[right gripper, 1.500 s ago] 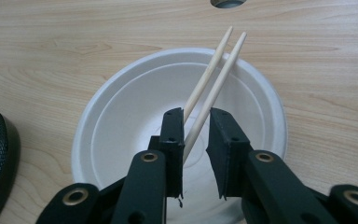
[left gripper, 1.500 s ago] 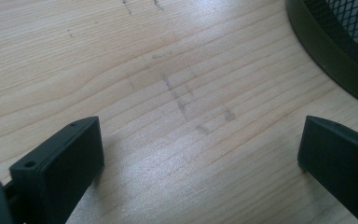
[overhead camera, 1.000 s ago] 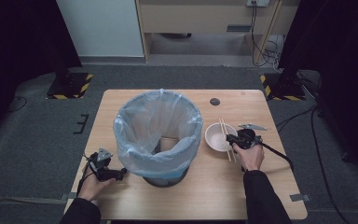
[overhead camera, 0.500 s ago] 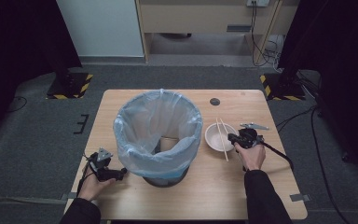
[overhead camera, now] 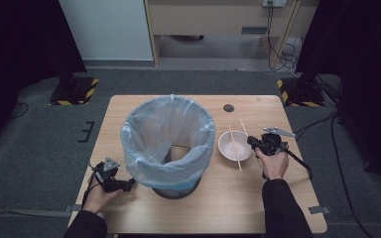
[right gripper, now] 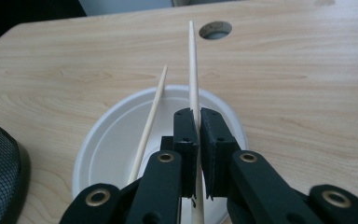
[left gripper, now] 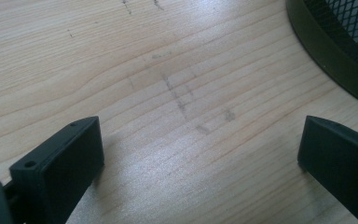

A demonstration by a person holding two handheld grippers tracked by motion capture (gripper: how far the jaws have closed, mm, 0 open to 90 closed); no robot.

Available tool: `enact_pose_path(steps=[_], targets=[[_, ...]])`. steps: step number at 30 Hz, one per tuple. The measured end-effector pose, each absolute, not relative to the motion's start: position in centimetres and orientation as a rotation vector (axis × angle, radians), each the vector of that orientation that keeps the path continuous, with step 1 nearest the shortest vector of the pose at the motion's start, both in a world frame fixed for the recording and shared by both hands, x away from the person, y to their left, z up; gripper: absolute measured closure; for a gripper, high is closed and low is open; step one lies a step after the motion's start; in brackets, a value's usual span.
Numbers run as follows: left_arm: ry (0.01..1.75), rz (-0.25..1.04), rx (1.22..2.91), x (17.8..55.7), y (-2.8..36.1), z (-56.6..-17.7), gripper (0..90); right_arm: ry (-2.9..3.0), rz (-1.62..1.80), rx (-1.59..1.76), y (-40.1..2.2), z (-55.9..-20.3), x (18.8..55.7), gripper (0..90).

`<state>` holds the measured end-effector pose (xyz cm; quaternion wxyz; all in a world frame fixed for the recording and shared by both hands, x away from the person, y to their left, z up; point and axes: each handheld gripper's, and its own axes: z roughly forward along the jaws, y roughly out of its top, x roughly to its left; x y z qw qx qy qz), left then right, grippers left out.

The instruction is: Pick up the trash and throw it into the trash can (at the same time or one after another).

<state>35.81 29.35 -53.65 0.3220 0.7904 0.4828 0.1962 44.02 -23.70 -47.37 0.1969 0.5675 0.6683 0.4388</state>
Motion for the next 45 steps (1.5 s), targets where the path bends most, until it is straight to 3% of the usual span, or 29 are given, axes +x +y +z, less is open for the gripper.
enact_pose_path(steps=[45], targets=[[1.268,0.515,2.076,35.8,29.4,-53.6,0.0,1.551,1.657,1.319,-26.4,-36.9,40.4,86.0]])
